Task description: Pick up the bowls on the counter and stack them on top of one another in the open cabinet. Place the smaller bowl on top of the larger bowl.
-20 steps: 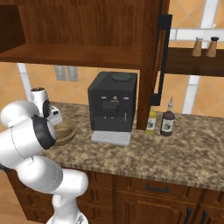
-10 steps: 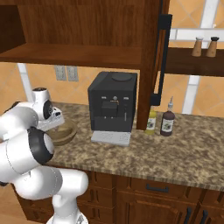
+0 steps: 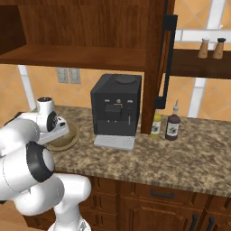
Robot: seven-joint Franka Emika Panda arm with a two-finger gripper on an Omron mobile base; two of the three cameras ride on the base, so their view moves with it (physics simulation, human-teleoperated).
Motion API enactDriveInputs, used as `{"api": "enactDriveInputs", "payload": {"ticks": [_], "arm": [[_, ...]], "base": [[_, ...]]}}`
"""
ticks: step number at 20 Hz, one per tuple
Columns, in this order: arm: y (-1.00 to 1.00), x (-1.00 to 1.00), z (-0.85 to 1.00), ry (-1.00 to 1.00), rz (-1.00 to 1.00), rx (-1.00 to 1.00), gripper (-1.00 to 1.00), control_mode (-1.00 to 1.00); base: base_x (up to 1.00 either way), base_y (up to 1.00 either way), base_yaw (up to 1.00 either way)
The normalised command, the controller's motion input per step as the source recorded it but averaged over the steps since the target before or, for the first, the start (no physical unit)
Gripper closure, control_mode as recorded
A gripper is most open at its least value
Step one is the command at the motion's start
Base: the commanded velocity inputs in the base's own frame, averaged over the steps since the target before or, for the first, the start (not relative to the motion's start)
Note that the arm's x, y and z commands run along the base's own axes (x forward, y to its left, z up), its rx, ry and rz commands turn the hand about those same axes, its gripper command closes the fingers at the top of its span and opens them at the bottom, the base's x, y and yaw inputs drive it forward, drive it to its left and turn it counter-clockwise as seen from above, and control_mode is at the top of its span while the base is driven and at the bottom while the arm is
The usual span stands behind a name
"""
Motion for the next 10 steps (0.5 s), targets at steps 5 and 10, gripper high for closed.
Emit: {"api": "enactDriveInputs", "payload": {"ticks": [5, 10], "arm": [[0.24, 0.47, 0.12, 0.01, 0.0, 0.0, -1.0, -1.0], [0.33, 0.39, 0.31, 0.0, 0.0, 0.0, -1.0, -1.0]], "base": [[0.0, 0.0, 0.0], [0.0, 0.0, 0.0]]}}
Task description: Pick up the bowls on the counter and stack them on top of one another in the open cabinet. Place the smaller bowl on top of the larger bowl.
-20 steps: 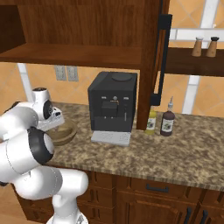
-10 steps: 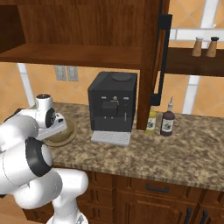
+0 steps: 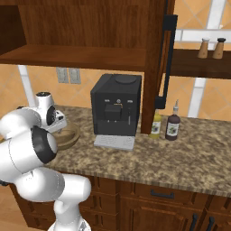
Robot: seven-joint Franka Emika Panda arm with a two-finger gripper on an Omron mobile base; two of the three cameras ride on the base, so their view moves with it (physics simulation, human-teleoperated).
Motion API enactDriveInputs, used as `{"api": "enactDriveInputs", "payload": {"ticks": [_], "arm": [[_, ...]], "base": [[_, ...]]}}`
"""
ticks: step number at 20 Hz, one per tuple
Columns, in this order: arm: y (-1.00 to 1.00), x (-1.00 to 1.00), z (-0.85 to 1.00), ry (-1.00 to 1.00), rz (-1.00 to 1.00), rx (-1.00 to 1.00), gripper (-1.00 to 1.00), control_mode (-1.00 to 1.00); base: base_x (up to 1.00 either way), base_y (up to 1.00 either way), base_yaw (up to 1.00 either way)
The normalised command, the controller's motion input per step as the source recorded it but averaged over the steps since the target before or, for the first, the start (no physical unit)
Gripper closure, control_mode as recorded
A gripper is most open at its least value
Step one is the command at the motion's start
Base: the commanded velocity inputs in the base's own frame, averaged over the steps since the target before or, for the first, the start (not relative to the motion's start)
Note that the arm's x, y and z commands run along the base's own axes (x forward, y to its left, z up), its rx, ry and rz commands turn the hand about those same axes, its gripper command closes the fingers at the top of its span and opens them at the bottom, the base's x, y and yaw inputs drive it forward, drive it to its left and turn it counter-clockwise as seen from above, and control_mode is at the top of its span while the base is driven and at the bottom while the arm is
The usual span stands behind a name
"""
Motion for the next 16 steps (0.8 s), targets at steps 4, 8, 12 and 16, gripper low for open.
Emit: {"api": "enactDriveInputs", "payload": {"ticks": [4, 8, 12, 16], "arm": [[0.16, 0.0, 0.17, 0.0, 0.0, 0.0, -1.0, -1.0], [0.33, 0.0, -0.13, 0.0, 0.0, 0.0, -1.0, -1.0], [0.39, 0.0, -0.1, 0.0, 0.0, -0.01, -1.0, -1.0], [0.08, 0.02, 0.0, 0.0, -0.11, 0.0, -1.0, -1.0]], "base": [[0.0, 0.0, 0.0], [0.0, 0.0, 0.0], [0.0, 0.0, 0.0], [0.0, 0.0, 0.0]]}}
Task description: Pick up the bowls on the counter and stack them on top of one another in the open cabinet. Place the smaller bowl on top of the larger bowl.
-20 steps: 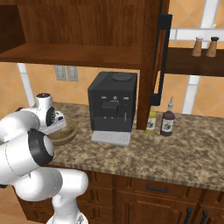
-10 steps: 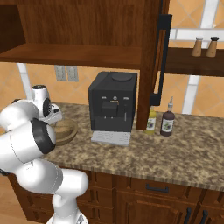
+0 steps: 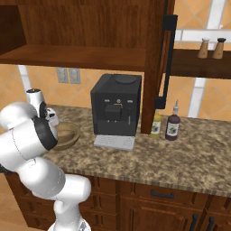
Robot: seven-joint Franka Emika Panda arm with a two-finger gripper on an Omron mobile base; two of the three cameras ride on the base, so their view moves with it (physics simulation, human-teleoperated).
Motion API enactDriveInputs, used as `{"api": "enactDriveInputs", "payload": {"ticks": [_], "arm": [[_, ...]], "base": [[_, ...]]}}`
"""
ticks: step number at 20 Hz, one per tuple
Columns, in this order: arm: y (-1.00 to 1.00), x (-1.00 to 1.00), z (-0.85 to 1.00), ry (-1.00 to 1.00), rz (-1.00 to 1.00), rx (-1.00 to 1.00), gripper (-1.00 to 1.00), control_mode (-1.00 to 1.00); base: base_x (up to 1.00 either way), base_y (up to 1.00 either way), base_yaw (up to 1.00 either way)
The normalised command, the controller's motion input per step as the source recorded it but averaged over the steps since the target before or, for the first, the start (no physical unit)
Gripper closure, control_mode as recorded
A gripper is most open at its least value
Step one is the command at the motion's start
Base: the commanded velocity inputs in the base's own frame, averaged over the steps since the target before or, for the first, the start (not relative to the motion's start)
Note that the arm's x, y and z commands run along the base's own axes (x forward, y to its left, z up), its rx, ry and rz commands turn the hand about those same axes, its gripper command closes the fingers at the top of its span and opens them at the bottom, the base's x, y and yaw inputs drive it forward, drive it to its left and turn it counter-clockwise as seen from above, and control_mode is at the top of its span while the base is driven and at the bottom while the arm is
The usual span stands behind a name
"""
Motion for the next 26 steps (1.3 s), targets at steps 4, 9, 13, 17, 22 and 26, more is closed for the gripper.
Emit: {"api": "enactDriveInputs", "payload": {"ticks": [4, 9, 13, 17, 22, 26], "arm": [[0.0, 0.09, -0.12, 0.0, -0.23, 0.0, -1.0, -1.0], [0.05, 0.05, -0.25, 0.0, -0.19, 0.0, -1.0, -1.0], [0.04, 0.17, -0.19, 0.0, -0.09, 0.0, -1.0, -1.0], [0.03, 0.16, -0.16, 0.0, -0.01, 0.0, -1.0, -1.0], [0.0, 0.09, -0.27, 0.0, 0.0, 0.0, -1.0, -1.0], [0.0, 0.0, -0.02, 0.0, 0.0, 0.0, 1.0, -1.0]], "base": [[0.0, 0.0, 0.0], [0.0, 0.0, 0.0], [0.0, 0.0, 0.0], [0.0, 0.0, 0.0], [0.0, 0.0, 0.0], [0.0, 0.0, 0.0]]}}
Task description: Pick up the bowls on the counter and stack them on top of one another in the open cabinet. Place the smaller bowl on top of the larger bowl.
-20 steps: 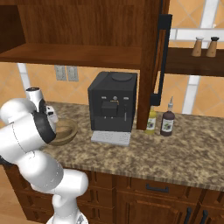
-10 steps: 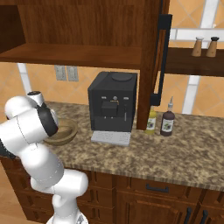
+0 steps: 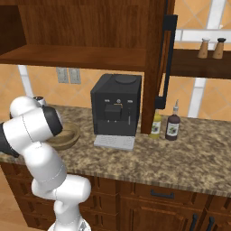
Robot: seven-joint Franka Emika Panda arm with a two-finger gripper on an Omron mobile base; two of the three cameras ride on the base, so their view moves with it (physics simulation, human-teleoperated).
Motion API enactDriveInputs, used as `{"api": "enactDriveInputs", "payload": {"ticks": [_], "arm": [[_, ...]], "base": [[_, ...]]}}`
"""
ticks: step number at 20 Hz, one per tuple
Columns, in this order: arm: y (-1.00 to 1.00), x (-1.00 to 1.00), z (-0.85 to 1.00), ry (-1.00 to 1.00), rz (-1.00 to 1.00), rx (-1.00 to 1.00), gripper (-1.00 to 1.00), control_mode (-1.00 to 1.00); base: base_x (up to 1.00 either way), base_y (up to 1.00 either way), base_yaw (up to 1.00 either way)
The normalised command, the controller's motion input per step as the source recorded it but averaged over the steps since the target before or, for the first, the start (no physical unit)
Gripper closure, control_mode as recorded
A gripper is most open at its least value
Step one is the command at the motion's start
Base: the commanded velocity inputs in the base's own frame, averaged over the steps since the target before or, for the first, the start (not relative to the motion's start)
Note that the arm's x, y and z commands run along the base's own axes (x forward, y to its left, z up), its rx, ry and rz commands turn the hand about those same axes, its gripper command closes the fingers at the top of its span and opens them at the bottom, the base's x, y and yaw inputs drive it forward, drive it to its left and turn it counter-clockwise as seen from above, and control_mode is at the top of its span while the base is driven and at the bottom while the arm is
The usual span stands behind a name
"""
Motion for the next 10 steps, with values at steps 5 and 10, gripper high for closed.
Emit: {"api": "enactDriveInputs", "payload": {"ticks": [5, 10], "arm": [[0.0, 0.0, 0.0, 0.0, 0.0, 0.0, 1.0, -1.0], [0.0, 0.0, 0.0, 0.0, 0.0, 0.0, 1.0, -1.0]], "base": [[0.0, 0.0, 0.0], [0.0, 0.0, 0.0]]}}
